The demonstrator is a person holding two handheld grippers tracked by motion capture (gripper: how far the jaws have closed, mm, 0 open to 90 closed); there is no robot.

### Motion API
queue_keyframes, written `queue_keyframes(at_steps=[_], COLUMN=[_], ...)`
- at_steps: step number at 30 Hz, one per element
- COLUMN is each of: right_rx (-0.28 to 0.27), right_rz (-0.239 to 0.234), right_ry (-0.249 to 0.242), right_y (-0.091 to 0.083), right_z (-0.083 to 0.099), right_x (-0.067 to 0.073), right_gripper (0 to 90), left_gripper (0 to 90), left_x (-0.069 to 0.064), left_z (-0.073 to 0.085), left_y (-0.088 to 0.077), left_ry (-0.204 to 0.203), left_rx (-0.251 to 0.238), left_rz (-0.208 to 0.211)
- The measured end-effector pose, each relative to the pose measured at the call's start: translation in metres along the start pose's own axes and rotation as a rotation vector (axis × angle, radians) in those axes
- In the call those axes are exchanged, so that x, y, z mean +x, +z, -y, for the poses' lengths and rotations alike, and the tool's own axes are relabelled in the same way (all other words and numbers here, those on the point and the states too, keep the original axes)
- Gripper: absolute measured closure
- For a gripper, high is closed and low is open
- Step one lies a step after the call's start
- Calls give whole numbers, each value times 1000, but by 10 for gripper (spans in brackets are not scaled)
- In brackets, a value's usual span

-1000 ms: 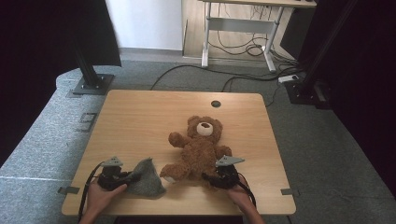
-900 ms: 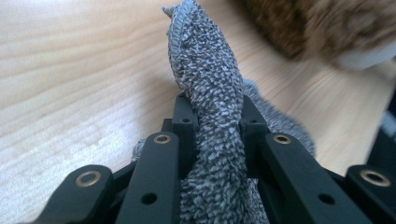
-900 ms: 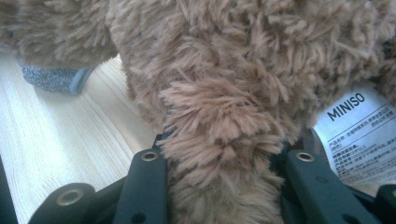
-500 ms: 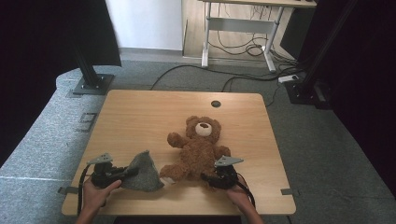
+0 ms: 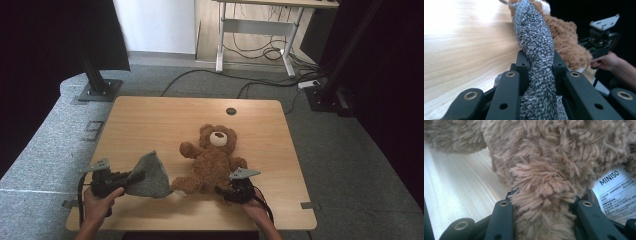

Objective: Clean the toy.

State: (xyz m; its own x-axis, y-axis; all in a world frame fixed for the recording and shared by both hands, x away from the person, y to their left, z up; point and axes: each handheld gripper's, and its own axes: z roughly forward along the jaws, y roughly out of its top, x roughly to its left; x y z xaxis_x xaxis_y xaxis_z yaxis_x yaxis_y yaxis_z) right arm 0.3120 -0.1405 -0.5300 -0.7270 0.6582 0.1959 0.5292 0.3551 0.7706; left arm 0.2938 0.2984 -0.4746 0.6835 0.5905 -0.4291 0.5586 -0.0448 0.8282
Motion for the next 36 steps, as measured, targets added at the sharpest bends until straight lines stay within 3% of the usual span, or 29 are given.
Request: queue_keyframes(at_steps=[10, 23, 36], right_rx=[4, 16, 18], right_rz=[1, -36, -62], right_ry=[-5, -44, -67], right_y=[1, 11, 16], right_z=[0, -2, 1], right_x=[2, 15, 27], right_gripper=[640, 645, 647], left_gripper=[736, 732, 732], left_x=[-14, -27, -24], left_z=[-26, -50, -49], left_y=[-8, 15, 43], left_ry=[23, 38, 32], left_rx=[-86, -108, -54], left_rz=[61, 79, 74])
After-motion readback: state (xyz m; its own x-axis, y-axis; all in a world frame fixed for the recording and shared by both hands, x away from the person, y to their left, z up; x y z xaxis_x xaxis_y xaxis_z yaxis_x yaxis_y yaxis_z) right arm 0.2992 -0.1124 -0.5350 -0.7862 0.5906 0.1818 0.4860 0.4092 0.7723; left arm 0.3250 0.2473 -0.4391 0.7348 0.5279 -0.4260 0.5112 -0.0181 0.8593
